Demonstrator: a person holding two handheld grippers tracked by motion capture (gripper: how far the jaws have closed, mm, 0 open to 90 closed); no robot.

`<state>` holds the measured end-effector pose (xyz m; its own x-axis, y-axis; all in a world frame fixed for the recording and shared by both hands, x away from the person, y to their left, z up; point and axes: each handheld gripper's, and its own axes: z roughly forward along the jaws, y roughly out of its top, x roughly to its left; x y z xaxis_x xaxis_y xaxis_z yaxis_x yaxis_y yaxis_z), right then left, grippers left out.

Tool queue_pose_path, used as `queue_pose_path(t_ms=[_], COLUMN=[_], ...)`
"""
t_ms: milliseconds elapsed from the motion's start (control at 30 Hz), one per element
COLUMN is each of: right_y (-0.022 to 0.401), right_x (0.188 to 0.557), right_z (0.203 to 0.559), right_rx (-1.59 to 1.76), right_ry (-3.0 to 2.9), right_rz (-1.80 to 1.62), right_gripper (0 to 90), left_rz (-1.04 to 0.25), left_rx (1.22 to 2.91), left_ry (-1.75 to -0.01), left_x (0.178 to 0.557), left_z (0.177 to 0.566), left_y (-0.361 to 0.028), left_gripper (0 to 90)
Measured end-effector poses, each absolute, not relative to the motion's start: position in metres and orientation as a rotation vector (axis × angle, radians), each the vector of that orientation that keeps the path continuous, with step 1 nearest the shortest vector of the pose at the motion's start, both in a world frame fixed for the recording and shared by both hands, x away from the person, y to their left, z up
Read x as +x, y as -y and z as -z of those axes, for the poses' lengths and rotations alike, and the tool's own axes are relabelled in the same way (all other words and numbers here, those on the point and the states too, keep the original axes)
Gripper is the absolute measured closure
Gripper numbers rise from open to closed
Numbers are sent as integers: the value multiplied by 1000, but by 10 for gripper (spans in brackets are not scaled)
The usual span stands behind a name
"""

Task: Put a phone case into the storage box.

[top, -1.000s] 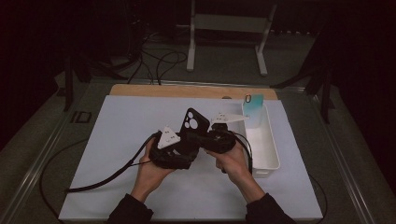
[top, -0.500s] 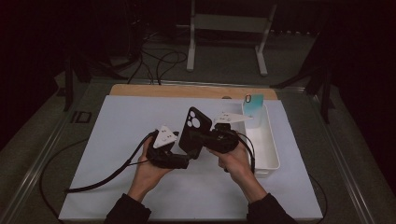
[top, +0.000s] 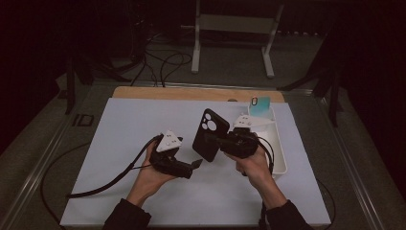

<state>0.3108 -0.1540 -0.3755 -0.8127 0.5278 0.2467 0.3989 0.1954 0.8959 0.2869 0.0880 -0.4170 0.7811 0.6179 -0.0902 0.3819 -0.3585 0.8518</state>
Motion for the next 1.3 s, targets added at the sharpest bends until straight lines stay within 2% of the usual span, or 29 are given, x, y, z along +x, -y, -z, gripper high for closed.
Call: queue_pose_path(t_ms=[167, 500, 767, 800, 1000, 1167, 1233, 1300], right_y=[155, 151, 150, 151, 158, 161, 162, 162], right_x=[305, 306, 305, 306, 307, 306, 306, 307], right_z=[373, 377, 378, 378, 378, 378, 378, 378], right_rx=[832, 695, 614, 604, 582, 574, 582, 591], right_ry=[-2353, -2450, -2469, -2474, -2469, -2462, -2454, -2449], right_rz=[-1718, -1833, -1902, -1897, -1860, -1800, -1786, -1782], right_gripper=[862, 863, 863, 863, 849, 717, 619, 595], left_rz=[-262, -145, -114, -111, -96, -68, -73, -68], left_rx=[1987, 1954, 1958, 1958, 1965, 1950, 1939, 1936], left_ry=[-735, -641, -596, -593, -553, -535, -539, -539], left_x=[288, 286, 283, 283, 282, 281, 281, 281], left_z=[418, 417, 420, 420, 425, 429, 429, 430], left_y=[-88, -88, -87, -87, -87, -88, -89, -88], left_gripper=[33, 161, 287, 355, 550, 702, 771, 793])
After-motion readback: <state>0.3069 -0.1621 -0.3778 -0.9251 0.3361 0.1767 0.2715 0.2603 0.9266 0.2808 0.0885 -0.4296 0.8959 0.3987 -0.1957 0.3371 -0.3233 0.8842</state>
